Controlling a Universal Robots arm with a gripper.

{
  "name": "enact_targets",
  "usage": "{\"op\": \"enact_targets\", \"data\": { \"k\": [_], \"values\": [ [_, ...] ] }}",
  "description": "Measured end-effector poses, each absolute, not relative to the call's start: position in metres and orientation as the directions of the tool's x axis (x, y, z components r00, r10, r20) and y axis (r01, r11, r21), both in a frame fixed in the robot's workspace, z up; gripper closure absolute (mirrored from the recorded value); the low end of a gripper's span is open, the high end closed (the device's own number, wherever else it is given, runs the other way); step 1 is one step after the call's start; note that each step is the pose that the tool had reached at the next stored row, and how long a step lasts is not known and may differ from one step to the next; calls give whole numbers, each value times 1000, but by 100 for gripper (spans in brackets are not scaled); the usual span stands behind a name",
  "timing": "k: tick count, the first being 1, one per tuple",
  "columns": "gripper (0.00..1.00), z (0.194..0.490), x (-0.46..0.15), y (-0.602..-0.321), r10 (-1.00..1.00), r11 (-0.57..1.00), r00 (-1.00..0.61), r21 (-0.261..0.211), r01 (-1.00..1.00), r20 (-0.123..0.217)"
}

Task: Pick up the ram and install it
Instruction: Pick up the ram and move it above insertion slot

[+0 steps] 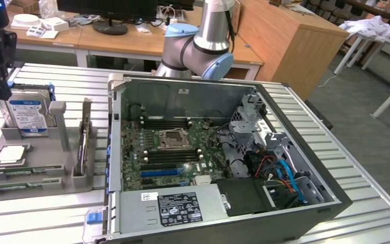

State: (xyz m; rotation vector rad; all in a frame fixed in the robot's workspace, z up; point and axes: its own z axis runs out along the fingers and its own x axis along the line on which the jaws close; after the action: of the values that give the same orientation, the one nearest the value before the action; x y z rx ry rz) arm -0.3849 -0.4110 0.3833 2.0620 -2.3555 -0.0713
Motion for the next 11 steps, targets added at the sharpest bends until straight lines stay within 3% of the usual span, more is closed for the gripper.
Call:
{"op": "enact_targets", "data": {
  "k": [11],
  "values": [
    [89, 383, -385, -411, -1000, -11, 10, 41, -999, -22]
  ]
}}
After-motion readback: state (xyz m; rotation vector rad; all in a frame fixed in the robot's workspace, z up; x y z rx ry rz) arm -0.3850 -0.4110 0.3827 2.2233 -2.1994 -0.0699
